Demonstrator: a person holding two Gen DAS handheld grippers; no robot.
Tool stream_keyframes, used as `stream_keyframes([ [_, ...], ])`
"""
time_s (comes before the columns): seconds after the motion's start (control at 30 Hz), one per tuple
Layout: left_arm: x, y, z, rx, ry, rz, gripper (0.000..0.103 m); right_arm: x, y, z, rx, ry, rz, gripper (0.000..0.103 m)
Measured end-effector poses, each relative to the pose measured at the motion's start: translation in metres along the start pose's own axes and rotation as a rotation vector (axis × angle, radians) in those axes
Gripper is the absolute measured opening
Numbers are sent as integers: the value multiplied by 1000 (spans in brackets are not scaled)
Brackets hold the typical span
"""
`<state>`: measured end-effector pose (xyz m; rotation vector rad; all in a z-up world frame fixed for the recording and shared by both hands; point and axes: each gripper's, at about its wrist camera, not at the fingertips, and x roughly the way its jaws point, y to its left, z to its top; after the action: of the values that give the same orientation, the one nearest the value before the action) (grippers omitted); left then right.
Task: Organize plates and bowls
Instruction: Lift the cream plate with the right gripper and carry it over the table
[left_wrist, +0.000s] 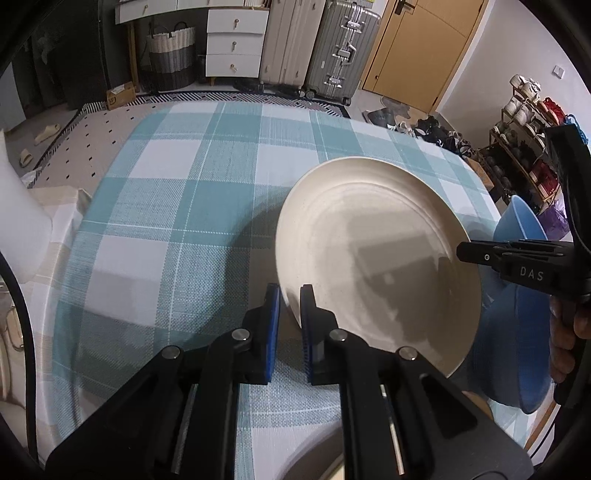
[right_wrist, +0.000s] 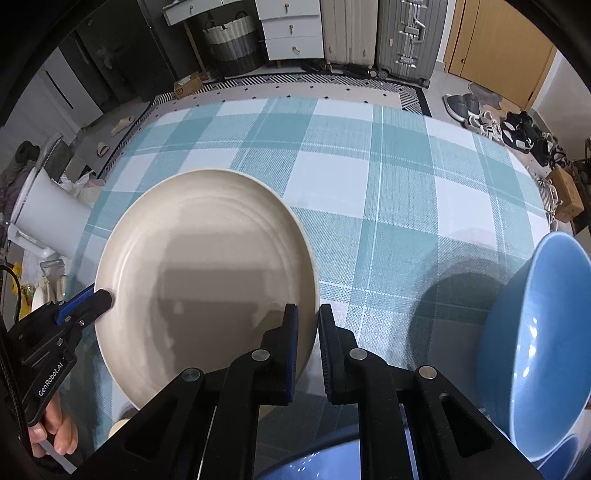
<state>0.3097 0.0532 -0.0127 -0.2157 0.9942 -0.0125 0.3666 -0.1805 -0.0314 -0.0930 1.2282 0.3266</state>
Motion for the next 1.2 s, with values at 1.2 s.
stream_keyframes([
  [1.2, -179, -34, -66, 45, -173, -4, 8, -133, 35, -65, -42, -175, 17, 12],
])
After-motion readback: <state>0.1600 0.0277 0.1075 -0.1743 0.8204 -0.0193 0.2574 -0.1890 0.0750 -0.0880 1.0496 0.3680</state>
